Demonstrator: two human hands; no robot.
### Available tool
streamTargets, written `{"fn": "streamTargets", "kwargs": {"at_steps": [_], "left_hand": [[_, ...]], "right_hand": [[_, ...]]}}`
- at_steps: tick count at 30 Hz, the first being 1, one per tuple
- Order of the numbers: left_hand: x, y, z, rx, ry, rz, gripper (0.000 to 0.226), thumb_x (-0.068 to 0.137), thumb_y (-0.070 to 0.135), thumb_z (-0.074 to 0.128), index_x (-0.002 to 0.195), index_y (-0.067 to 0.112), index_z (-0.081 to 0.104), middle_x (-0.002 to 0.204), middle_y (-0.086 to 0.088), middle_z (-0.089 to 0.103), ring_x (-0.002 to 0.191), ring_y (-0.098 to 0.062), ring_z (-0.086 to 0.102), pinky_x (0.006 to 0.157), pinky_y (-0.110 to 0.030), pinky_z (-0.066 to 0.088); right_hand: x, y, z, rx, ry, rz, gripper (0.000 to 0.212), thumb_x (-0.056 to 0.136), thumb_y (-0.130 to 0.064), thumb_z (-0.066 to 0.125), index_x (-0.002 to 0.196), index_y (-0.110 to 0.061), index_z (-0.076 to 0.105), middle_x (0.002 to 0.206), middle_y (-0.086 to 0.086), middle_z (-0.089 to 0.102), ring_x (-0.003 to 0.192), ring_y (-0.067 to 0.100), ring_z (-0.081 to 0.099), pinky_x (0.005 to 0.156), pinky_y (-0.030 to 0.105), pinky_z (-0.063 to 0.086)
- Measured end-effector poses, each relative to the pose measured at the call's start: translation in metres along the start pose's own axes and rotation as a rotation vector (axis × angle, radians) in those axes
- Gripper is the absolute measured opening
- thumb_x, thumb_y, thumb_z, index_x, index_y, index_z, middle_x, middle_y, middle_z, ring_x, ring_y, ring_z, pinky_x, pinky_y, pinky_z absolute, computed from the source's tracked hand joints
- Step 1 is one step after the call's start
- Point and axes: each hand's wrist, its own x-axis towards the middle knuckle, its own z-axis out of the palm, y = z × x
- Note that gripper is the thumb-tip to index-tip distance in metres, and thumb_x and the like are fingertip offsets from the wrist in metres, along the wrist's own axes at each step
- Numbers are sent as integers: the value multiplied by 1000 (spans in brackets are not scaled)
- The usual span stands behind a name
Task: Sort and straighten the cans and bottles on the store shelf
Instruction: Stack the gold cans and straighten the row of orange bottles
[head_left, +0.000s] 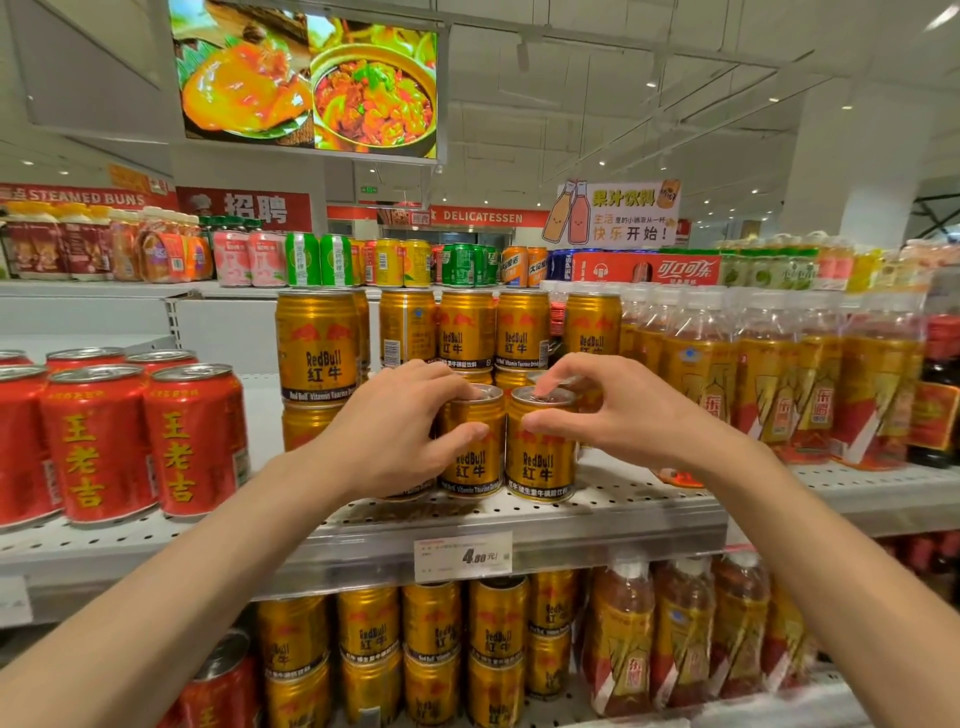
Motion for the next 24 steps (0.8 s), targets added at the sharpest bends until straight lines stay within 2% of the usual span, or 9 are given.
{"fn": "streamTargets", "kwargs": {"at_steps": [2,5,8,10,14,17,20,24], "left_hand": [[0,0,0,0,0,-3,51,93,60,51,131,27,61,126,10,64,117,-9,54,100,-33,47],[2,1,0,-5,-4,-14,56,91,65,51,131,28,60,128,11,62,119,-8,51,102,-35,46],[9,12,-2,10,-25,15,70,84,77,40,135,31,56,136,12,57,128,-8,44,109,-37,41],[18,21,-2,-10,-65,44,70,86,75,44,141,32,51,143,12,53,134,-9,40,113,-39,37],[32,32,1,-65,-145,73,67,87,71,50,141,31,53,140,9,57,129,-9,47,108,-41,43],[33,32,4,-81,-158,54,63,87,69,52,136,30,58,138,9,59,125,-8,50,105,-36,45],[32,32,4,-80,-140,52,61,88,67,53,135,29,59,138,9,59,126,-8,50,106,-33,44],[32,34,3,-83,-134,52,60,88,67,53,134,28,60,138,10,60,127,-8,50,107,-36,44]], "right_hand": [[-3,1,-9,28,19,-2,34,91,-57,58,117,-36,64,115,-20,65,107,-1,61,91,27,53],[-2,8,-22,-75,101,27,29,103,-36,51,129,-27,63,125,-13,63,112,5,58,98,30,50],[4,16,-17,-259,-2,86,33,104,-23,52,136,-23,59,139,-5,60,120,13,58,107,38,49],[8,19,-12,-281,-52,108,33,103,-23,53,136,-24,56,141,-3,59,110,13,60,104,40,50],[13,24,-12,-239,-80,105,22,102,-31,55,123,-25,52,124,-1,65,94,13,60,88,37,53],[13,27,-13,-195,-90,77,15,102,-33,55,112,-24,50,99,-9,62,72,3,52,64,25,42],[14,31,-12,-168,-78,53,14,101,-34,56,109,-23,51,88,-16,54,70,0,48,62,24,38],[12,36,-17,-144,-38,43,13,100,-38,58,103,-26,55,84,-22,47,73,-5,45,73,25,40]]}}
